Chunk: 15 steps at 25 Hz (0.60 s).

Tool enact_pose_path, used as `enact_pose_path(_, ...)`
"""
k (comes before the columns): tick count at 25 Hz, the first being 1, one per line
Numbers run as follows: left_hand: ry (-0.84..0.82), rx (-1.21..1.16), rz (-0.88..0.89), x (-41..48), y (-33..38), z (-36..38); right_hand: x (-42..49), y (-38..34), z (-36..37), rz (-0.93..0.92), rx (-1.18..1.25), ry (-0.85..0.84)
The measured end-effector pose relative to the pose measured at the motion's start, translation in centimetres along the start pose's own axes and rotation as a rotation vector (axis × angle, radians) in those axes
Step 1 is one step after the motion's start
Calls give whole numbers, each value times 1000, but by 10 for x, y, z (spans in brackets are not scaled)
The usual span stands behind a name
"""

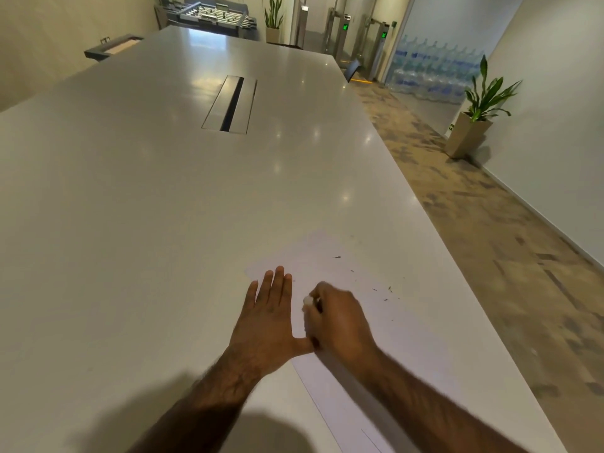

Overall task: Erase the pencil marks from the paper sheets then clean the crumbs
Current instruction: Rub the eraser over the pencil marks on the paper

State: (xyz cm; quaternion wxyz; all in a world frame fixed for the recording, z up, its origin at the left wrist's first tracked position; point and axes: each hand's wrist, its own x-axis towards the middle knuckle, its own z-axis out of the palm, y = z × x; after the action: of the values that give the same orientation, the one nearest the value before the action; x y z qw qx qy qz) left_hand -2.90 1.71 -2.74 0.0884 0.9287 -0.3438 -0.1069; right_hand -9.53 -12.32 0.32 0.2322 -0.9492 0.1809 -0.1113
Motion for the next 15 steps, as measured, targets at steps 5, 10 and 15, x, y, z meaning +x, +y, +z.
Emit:
enact_pose_path(5,-5,-27,-4,1,0,-1,28,36,-39,219,-40,73)
enact_pose_path(10,10,-17,-9,0,0,1,-8,7,-14,85,48,32)
enact_pose_path(15,-3,-43,-6,1,-1,0,16,34,-40,203,-56,81)
